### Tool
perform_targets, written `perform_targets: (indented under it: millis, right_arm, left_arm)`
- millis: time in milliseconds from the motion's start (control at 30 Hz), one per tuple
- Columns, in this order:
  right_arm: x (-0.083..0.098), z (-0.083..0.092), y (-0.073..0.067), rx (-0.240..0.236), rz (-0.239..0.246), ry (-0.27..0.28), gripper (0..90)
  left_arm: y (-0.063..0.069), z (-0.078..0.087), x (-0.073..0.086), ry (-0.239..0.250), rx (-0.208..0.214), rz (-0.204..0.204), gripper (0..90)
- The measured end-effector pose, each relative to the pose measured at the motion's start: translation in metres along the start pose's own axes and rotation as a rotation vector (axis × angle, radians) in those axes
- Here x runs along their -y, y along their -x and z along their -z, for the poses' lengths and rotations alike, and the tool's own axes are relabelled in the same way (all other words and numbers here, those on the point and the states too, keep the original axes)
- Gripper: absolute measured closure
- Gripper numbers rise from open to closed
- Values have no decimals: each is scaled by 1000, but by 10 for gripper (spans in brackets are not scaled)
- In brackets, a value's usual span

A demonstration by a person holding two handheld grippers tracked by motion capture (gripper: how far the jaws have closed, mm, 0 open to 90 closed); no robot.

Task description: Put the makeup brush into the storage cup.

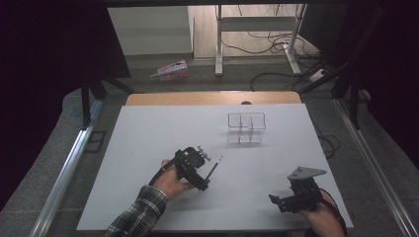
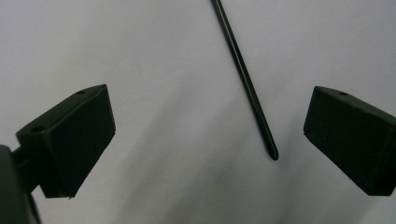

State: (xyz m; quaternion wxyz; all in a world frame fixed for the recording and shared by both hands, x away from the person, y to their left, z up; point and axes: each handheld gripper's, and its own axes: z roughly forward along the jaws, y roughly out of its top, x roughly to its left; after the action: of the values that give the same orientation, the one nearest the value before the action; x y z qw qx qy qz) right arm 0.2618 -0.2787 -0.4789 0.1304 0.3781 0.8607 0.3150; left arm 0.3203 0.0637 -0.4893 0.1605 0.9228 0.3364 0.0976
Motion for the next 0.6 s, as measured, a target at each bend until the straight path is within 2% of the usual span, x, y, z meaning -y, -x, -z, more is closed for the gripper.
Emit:
perform_targets:
  millis: [600]
  right_arm:
    - [0,-1,0,-5,4,-3,35]
  left_arm:
    - [8,-24,2,-36,6,-5,56]
